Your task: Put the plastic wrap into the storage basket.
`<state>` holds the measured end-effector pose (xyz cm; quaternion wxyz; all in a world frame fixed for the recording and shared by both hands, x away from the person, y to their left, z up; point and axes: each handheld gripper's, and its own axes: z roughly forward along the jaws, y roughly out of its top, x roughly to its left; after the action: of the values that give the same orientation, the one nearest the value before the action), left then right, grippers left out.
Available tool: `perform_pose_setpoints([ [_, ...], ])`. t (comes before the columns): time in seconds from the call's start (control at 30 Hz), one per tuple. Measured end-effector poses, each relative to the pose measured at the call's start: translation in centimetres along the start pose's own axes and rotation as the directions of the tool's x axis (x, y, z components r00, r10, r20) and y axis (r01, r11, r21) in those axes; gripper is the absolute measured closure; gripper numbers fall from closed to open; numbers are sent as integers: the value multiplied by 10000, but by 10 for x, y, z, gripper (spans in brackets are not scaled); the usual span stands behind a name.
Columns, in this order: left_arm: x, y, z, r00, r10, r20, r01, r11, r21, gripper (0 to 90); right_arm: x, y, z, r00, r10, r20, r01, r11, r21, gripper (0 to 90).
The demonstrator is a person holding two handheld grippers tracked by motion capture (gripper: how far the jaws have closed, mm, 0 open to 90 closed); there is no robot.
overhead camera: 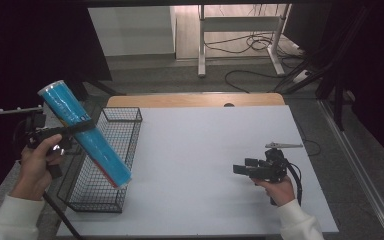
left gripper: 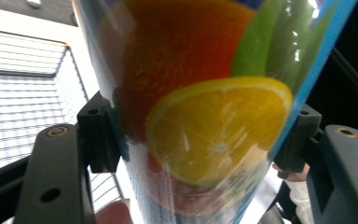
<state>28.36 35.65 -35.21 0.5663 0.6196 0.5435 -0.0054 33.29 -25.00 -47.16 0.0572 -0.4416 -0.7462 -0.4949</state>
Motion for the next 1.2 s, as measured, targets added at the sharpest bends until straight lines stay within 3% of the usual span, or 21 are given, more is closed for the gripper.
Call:
perform_pose_setpoints([
  [0.23,6,2,-12,9980,235,-581,-218,9993,296,321,-1,0,0,10000,39,31,-39,10000,-4,157],
  [0.53,13,-2,-12,9920,431,-1188,-325,9955,892,321,-3,-1,0,10000,37,60,-37,10000,16,157],
  [0.8,20,-8,-2,9854,690,-1559,-444,9868,1560,321,-3,-1,1,9999,95,82,-95,10000,16,158],
  [0.97,26,-12,9,9775,894,-1910,-476,9759,2131,321,-4,-1,1,9999,91,94,-91,9999,42,158],
  [1.2,27,-15,14,9756,999,-1953,-489,9669,2505,321,-5,-1,0,9999,119,108,-119,9999,-1,158],
])
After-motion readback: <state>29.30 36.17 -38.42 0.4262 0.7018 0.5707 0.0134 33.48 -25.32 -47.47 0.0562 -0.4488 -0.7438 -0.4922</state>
